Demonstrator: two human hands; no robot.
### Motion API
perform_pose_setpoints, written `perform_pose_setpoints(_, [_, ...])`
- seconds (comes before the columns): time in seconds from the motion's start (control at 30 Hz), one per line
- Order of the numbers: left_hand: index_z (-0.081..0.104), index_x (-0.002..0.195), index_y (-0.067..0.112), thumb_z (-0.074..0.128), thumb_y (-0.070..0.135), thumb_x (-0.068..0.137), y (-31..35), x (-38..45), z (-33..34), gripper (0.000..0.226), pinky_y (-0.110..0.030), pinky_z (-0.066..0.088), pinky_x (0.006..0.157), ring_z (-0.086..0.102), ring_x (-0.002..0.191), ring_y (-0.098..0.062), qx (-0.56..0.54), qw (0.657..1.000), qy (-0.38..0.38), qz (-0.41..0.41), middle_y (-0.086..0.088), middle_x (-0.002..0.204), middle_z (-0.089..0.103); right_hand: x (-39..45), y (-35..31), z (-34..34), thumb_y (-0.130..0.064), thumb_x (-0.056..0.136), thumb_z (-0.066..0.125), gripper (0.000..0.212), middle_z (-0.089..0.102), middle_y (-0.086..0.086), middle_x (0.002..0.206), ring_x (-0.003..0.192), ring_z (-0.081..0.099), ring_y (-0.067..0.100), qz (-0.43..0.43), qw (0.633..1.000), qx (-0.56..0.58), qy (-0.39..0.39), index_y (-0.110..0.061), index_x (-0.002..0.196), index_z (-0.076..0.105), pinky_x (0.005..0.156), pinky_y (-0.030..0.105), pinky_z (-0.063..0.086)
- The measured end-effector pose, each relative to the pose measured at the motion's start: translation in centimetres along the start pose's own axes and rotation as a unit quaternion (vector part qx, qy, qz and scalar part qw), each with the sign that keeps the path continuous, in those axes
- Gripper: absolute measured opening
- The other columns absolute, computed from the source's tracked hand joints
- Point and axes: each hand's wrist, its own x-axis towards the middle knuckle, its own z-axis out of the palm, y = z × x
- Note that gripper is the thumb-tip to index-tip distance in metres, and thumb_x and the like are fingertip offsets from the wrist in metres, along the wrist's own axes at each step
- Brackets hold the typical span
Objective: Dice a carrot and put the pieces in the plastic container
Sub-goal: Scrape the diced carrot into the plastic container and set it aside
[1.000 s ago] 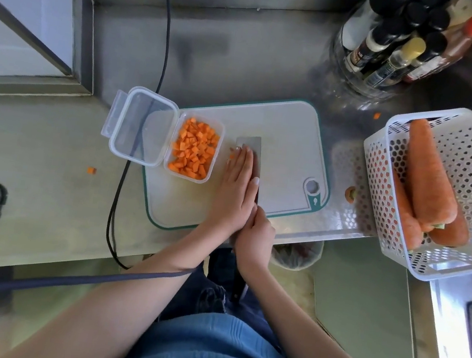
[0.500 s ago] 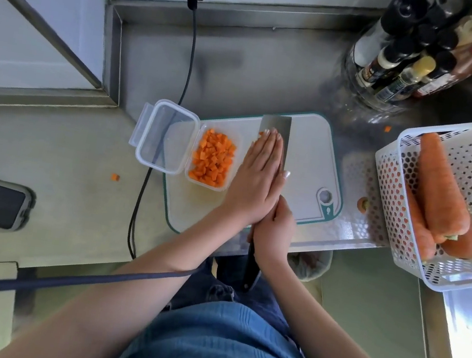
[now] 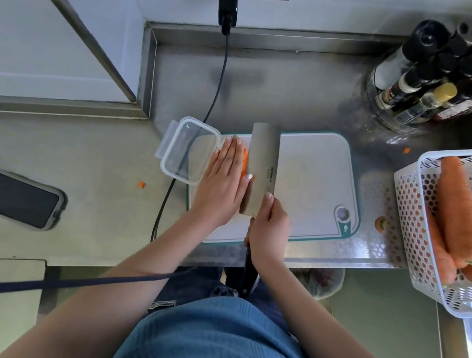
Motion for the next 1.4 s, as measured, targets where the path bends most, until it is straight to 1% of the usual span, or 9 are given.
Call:
perform_pose_setpoints(0.2, [0.023,0.143,-0.002,0.033,0.010,0.098,0.3,-3.1,-0.1,0.048,-0.039,0.014,0.117,0.023,0.140,-0.029,-0.019,0.985,0.038,0.166,-0.019,0.148,0.031,4.4,1.9,-4.2,-0.040,0.102,0.032,0.040,0.056,0.012,0.060,0.053,0.057,0.036,-0.035,0.989,-0.123,0.074,-0.027,0.065,0.042,0.051,0.052,0.050])
perform_pose_setpoints(0.33, [0.052,0.122,0.002,0.054,0.006,0.086,-0.2,-6.3,2.7,0.036,-0.038,0.046,0.097,0.054,0.108,-0.026,0.023,0.950,-0.026,0.309,-0.014,0.116,0.061,7.0,2.2,-6.4,-0.041,0.102,0.033,0.042,0.054,0.008,0.059,0.052,0.056,0.031,-0.024,0.981,-0.188,0.032,-0.020,0.068,0.044,0.053,0.048,0.054])
perform_pose_setpoints(0.47, [0.056,0.094,0.008,0.077,0.025,0.071,-0.1,-6.7,3.9,0.035,-0.028,0.048,0.061,0.059,0.071,-0.021,0.013,0.978,-0.043,0.204,-0.005,0.084,0.058,7.8,2.7,-6.7,-0.043,0.101,0.033,0.044,0.052,0.005,0.059,0.059,0.059,0.034,-0.020,0.973,-0.230,-0.005,-0.015,0.071,0.048,0.055,0.041,0.050])
perform_pose_setpoints(0.7, [0.054,0.080,0.011,0.057,0.030,0.083,1.5,-5.9,4.8,0.019,-0.027,0.039,0.052,0.056,0.063,-0.020,0.007,0.996,-0.041,0.085,-0.002,0.075,0.055,5.4,4.7,-7.0,-0.040,0.102,0.034,0.041,0.046,-0.002,0.058,0.053,0.041,0.014,-0.015,0.964,-0.261,-0.045,-0.019,0.069,0.046,0.047,0.027,0.027])
perform_pose_setpoints(0.9, [0.049,0.080,0.008,0.057,0.019,0.090,2.2,-5.0,5.0,0.017,-0.026,0.030,0.044,0.047,0.048,-0.021,-0.013,1.000,-0.010,0.012,-0.004,0.069,0.049,3.0,6.0,-6.2,-0.037,0.102,0.034,0.046,0.048,0.005,0.055,0.050,0.049,0.022,0.002,0.976,-0.214,-0.039,-0.010,0.067,0.045,0.048,0.033,0.040])
perform_pose_setpoints(1.0, [0.044,0.088,0.010,0.058,0.009,0.090,2.2,-4.9,5.1,0.014,-0.032,0.041,0.044,0.051,0.058,-0.023,-0.079,0.996,0.018,-0.024,-0.007,0.076,0.053,2.0,6.3,-6.0,-0.035,0.103,0.033,0.046,0.050,0.006,0.054,0.043,0.047,0.018,0.009,0.979,-0.199,-0.043,-0.004,0.073,0.049,0.043,0.025,0.036])
perform_pose_setpoints(1.1, [0.051,0.111,0.002,0.040,0.014,0.096,2.6,-6.1,5.0,0.022,-0.035,0.050,0.078,0.054,0.094,-0.024,-0.140,0.988,0.053,-0.046,-0.015,0.106,0.057,1.5,6.8,-5.8,-0.037,0.102,0.032,0.048,0.050,0.009,0.054,0.039,0.047,0.022,0.012,0.982,-0.180,-0.050,-0.001,0.075,0.049,0.038,0.027,0.036])
perform_pose_setpoints(1.2, [0.030,0.142,0.000,0.031,0.025,0.099,3.5,-6.4,4.4,0.050,-0.019,0.020,0.112,0.025,0.138,-0.018,-0.211,0.975,0.007,-0.066,-0.012,0.148,0.030,1.2,7.1,-5.4,-0.036,0.103,0.033,0.046,0.049,0.008,0.054,0.046,0.046,0.022,0.007,0.982,-0.181,-0.045,-0.003,0.075,0.051,0.047,0.033,0.035])
perform_pose_setpoints(1.4, [0.004,0.147,-0.001,0.014,0.042,0.097,5.9,-3.3,6.6,0.067,-0.027,-0.006,0.117,-0.008,0.144,-0.020,-0.127,0.985,-0.047,-0.109,-0.015,0.156,-0.001,0.8,7.1,-3.9,-0.027,0.103,0.035,0.038,0.061,0.007,0.064,0.055,0.052,0.018,0.011,0.989,-0.142,-0.032,-0.008,0.081,0.058,0.048,0.026,0.037])
